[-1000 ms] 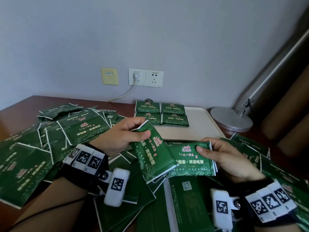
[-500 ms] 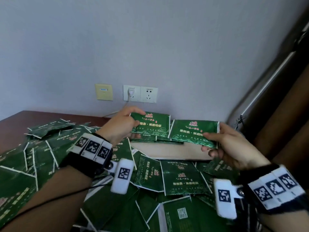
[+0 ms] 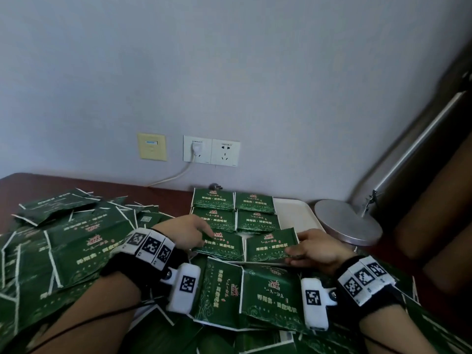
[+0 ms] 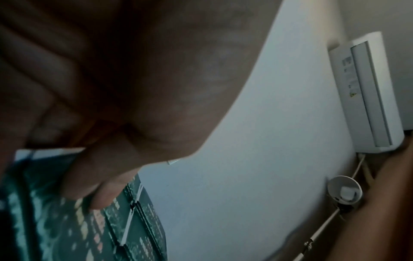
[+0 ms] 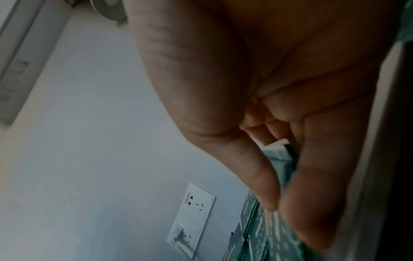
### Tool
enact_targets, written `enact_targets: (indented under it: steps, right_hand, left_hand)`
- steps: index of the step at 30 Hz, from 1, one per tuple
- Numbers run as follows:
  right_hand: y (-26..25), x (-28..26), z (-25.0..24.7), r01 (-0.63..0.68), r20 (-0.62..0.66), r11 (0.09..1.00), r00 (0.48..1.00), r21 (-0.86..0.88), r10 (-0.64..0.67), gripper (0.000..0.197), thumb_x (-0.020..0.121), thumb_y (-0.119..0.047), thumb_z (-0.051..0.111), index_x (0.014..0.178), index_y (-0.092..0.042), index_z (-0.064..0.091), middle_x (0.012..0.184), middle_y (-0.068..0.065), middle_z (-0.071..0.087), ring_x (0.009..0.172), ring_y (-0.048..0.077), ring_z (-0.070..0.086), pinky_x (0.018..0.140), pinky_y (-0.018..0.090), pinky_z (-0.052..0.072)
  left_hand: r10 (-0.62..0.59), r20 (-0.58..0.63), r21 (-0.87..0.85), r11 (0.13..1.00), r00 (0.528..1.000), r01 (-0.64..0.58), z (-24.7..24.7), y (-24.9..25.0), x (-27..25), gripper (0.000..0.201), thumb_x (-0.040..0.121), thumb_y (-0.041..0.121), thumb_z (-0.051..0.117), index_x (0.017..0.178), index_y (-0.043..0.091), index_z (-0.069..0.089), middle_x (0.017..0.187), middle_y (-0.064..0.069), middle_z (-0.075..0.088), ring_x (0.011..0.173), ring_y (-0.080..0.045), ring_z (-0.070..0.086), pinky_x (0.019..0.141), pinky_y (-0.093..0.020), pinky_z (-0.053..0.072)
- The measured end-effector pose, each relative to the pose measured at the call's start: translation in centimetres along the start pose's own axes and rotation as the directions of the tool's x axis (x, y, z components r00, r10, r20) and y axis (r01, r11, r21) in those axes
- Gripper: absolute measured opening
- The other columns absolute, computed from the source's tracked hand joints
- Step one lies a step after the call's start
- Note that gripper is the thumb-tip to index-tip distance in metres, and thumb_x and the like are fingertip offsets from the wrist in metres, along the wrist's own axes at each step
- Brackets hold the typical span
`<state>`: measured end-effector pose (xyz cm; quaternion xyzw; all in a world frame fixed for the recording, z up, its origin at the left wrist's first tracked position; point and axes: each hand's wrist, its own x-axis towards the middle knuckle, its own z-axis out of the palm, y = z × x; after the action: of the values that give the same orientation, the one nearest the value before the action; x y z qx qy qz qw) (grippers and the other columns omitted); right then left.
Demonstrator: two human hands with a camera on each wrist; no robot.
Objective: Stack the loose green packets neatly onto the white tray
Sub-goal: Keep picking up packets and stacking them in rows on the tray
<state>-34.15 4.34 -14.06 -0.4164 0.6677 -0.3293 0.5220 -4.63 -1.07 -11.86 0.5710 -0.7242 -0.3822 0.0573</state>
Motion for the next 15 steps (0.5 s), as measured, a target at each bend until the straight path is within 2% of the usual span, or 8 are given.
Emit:
enact_targets:
  steps: [3, 5, 7, 9, 12, 15]
  right_hand:
    - [0.6, 0.0, 0.4, 0.007, 0.036, 1.0, 0.999, -0.026, -0.006, 0.019, 0.089, 0.002, 0.067, 0.108, 0.003, 0.067, 0.094, 0.012, 0.076, 0.073, 0.02, 0.073, 0.06, 0.023, 0.056]
    - [0.5, 0.1, 0.6, 0.007, 0.034, 0.997, 0.999, -0.074, -0.005, 0.029, 0.088, -0.003, 0.07, 0.116, 0.003, 0.064, 0.103, 0.015, 0.073, 0.076, 0.022, 0.073, 0.066, 0.026, 0.057]
    - [0.3, -0.1, 0.6, 0.006, -0.009, 0.99, 1.0, -0.138, -0.008, 0.058, 0.086, -0.008, 0.074, 0.137, 0.002, 0.047, 0.119, 0.018, 0.065, 0.08, 0.025, 0.075, 0.068, 0.03, 0.058]
    - [0.1, -0.5, 0.6, 0.005, -0.035, 0.977, 0.999, -0.211, -0.013, 0.081, 0.086, -0.014, 0.076, 0.151, -0.006, 0.028, 0.127, 0.017, 0.059, 0.082, 0.026, 0.075, 0.069, 0.033, 0.059]
    - [-0.6, -1.6, 1.1, 0.029, -0.007, 0.962, 0.999, -0.273, -0.032, 0.082, 0.088, -0.02, 0.074, 0.154, -0.013, 0.026, 0.137, 0.019, 0.054, 0.085, 0.027, 0.075, 0.074, 0.036, 0.061]
    - [-1.3, -2.8, 1.7, 0.051, 0.024, 0.929, 0.999, -0.367, -0.045, 0.078, 0.09, -0.023, 0.071, 0.154, -0.014, 0.027, 0.142, 0.017, 0.05, 0.085, 0.024, 0.074, 0.068, 0.03, 0.06]
  left_hand:
    - [-0.004, 0.03, 0.126, 0.992, 1.0, 0.0, -0.4, -0.4, -0.1, 0.037, 0.095, 0.013, 0.06, 0.123, 0.036, 0.066, 0.125, 0.011, 0.057, 0.094, -0.011, 0.063, 0.072, -0.024, 0.047]
    - [-0.012, 0.041, 0.177, 0.984, 0.999, 0.005, -0.7, -0.3, -0.7, 0.035, 0.095, 0.021, 0.062, 0.125, 0.039, 0.063, 0.132, 0.011, 0.053, 0.098, -0.01, 0.061, 0.081, -0.027, 0.047]
    - [-0.025, 0.049, 0.214, 0.977, 0.998, 0.014, -0.8, 0.0, -1.3, 0.034, 0.096, 0.028, 0.062, 0.128, 0.04, 0.06, 0.134, 0.006, 0.057, 0.095, -0.01, 0.061, 0.088, -0.029, 0.046]
    - [-0.031, 0.052, 0.264, 0.964, 0.998, 0.016, -0.7, 0.6, -1.8, 0.037, 0.096, 0.034, 0.06, 0.133, 0.04, 0.057, 0.137, 0.006, 0.056, 0.096, -0.01, 0.063, 0.09, -0.03, 0.047]
    - [-0.025, 0.072, 0.378, 0.926, 0.997, -0.004, -0.5, 1.6, -2.5, 0.045, 0.098, 0.039, 0.057, 0.142, 0.04, 0.049, 0.149, 0.008, 0.047, 0.121, -0.016, 0.057, 0.101, -0.03, 0.042]
    - [-0.023, 0.077, 0.483, 0.875, 0.997, -0.017, -0.4, 2.1, -2.8, 0.049, 0.098, 0.043, 0.054, 0.146, 0.042, 0.044, 0.157, 0.009, 0.036, 0.138, -0.018, 0.041, 0.113, -0.033, 0.031]
